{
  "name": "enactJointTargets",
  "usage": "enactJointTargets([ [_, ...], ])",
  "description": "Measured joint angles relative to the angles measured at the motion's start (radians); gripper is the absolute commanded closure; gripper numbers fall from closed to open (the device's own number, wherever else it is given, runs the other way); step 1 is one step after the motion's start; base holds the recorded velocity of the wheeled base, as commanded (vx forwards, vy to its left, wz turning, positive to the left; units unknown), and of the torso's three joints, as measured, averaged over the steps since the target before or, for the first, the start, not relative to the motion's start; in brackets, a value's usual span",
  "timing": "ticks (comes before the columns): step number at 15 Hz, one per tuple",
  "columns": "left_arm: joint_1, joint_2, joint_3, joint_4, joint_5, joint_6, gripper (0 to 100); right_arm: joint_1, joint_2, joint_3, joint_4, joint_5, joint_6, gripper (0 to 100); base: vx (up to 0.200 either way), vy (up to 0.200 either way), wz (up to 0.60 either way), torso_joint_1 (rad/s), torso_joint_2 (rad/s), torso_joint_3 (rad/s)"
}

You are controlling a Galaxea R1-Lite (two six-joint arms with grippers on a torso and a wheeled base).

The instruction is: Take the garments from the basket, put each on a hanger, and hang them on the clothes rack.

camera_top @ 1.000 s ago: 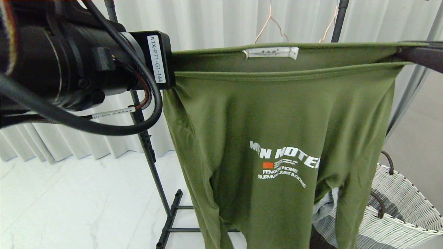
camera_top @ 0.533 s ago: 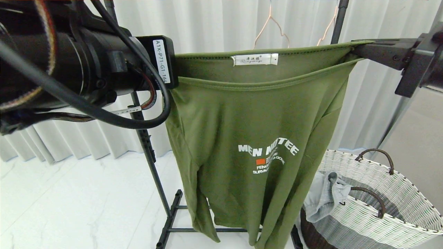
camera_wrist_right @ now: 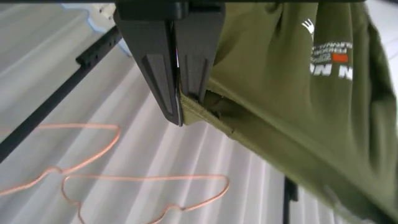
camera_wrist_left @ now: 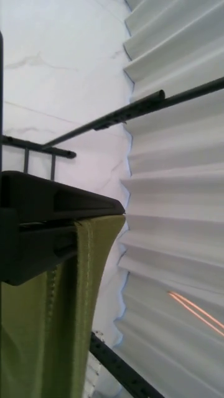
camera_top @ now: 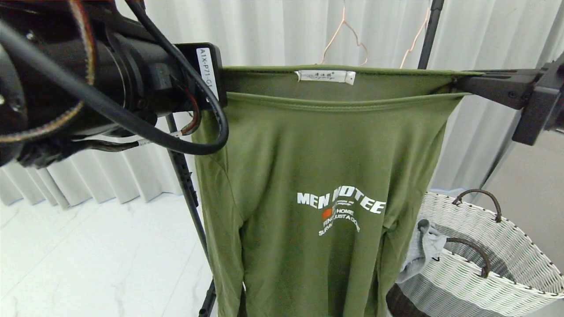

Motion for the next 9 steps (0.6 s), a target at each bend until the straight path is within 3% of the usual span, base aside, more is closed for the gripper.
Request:
enactJointTargets([
  [5,-0.003,0.056,-0.083,-0.011,-0.022,0.006,100,0.161,-0.106,0.064,0.077,-0.042,-0.016,100,0.000,0.000,0.00,0.000,0.00,0.000],
  [9,-0.003,0.071,-0.091,-0.010,-0.052,0.006,100,0.203,-0.124,0.074,0.078,-0.098,-0.021,100,0.000,0.000,0.00,0.000,0.00,0.000],
])
